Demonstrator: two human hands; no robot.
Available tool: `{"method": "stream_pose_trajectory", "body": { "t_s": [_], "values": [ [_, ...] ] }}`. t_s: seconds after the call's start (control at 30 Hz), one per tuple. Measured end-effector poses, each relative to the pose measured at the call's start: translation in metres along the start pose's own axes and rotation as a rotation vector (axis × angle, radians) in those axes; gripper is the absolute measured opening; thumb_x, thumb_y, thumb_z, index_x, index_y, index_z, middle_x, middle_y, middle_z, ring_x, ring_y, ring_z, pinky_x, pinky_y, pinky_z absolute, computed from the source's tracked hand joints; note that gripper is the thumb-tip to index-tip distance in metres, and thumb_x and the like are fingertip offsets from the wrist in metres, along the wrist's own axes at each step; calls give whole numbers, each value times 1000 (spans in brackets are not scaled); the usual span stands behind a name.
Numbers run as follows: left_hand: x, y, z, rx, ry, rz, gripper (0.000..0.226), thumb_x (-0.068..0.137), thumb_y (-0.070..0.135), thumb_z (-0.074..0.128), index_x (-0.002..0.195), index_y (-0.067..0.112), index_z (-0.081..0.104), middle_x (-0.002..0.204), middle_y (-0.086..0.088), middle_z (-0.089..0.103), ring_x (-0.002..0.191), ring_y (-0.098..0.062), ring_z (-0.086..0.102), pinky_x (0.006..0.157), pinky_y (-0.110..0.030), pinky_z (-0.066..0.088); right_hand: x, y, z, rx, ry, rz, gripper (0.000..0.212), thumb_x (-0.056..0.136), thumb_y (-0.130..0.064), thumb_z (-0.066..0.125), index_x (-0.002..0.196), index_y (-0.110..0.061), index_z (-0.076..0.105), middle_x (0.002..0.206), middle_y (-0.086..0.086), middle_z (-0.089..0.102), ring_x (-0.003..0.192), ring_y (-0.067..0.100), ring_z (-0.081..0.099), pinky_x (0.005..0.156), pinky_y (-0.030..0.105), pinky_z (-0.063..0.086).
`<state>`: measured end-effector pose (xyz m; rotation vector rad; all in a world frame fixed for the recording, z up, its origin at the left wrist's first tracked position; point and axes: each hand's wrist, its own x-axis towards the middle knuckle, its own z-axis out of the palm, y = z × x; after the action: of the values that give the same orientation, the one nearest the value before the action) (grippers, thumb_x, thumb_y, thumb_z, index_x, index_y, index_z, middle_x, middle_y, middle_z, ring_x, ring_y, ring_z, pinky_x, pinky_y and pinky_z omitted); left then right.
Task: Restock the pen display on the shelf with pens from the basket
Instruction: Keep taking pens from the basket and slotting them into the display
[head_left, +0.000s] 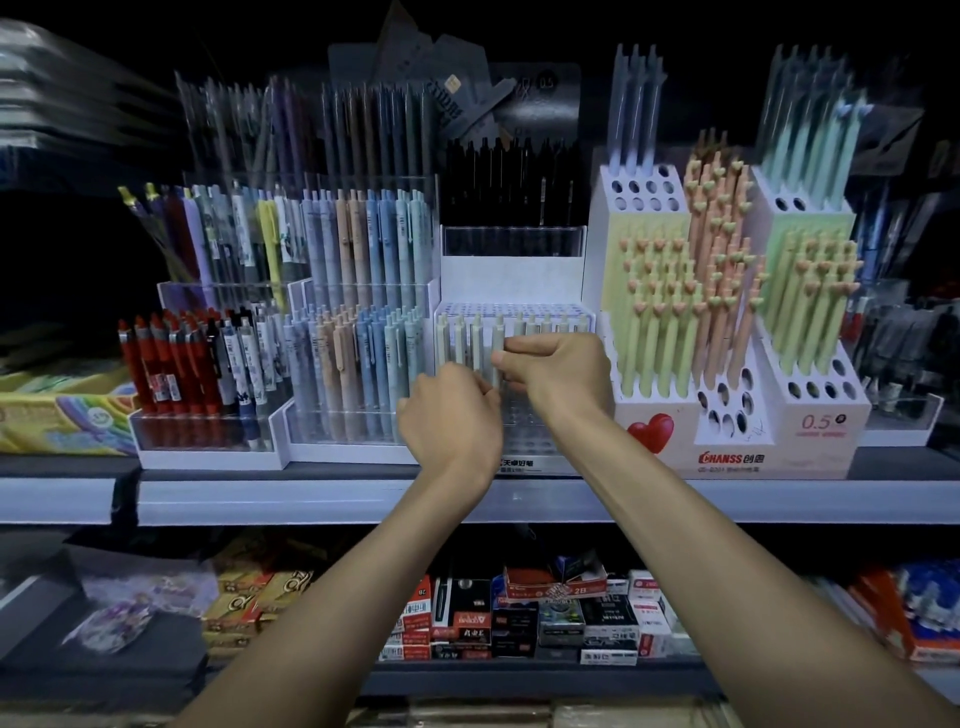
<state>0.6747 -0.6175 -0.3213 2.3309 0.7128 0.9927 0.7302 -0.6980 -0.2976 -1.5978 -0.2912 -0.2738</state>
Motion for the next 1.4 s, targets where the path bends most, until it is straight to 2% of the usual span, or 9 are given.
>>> {"method": "stream_pose_trajectory", "body": {
  "t_s": [0.17,0.4,0.77,0.9,1.0,1.1,1.27,1.33,1.4],
  "values": [
    [3,0,2,30,16,18,18,95,33,65,89,23,78,87,-5,74,99,-30,66,82,-39,46,-2,-6,0,-83,3,-20,20,75,-18,91,94,-18,82,89,-3,80,85,13,76,88,35,62],
    [2,3,1,38,1,23,16,97,33,66,96,21,77,95,-7,74,107,-31,64,89,-40,44,2,-10,3,-104,26,13,17,73,-18,93,84,-20,80,86,-1,80,83,15,77,84,36,63],
    [-1,2,-2,83,-36,24,16,97,32,66,97,21,77,96,-8,75,103,-32,67,87,-40,47,-8,-10,2,-168,45,9,17,74,-18,92,88,-16,81,84,-1,79,80,16,76,83,36,63],
    [-2,2,-4,100,-55,37,17,96,28,62,89,19,75,87,-8,74,97,-33,68,85,-40,48,-11,-14,1,-194,41,11,19,75,-18,91,92,-13,82,88,1,80,82,17,76,83,35,63],
    [-6,0,-10,155,-89,81,20,95,24,56,85,18,73,79,-5,69,95,-33,66,84,-41,46,-15,-18,-4,-232,19,9,23,77,-20,90,97,-12,82,95,1,79,90,16,75,80,25,58],
    [-10,-8,-21,158,-101,117,22,91,21,54,78,18,71,68,0,63,90,-32,65,83,-40,46,-19,-25,-11,-250,-4,-1,30,78,-18,90,104,-8,80,104,4,78,100,17,73,83,24,54],
    [-20,-27,-47,59,-192,221,25,95,24,56,97,28,81,92,5,78,97,-24,69,88,-41,55,-38,-36,-32,-339,-12,-93,30,83,-16,85,101,6,75,101,21,76,98,29,73,95,42,58],
    [-26,-35,-63,32,-220,253,25,98,25,57,109,29,79,103,7,78,102,-20,69,87,-39,55,-54,-42,-42,-401,-37,-164,26,89,-23,79,102,-1,76,103,13,77,101,27,71,98,44,55],
    [-32,-44,-76,37,-221,305,29,99,30,55,120,30,75,113,8,74,110,-19,67,92,-40,54,-72,-49,-50,-528,-95,-225,37,94,-38,71,118,-8,74,120,7,73,114,24,67,102,39,52]
  ]
}}
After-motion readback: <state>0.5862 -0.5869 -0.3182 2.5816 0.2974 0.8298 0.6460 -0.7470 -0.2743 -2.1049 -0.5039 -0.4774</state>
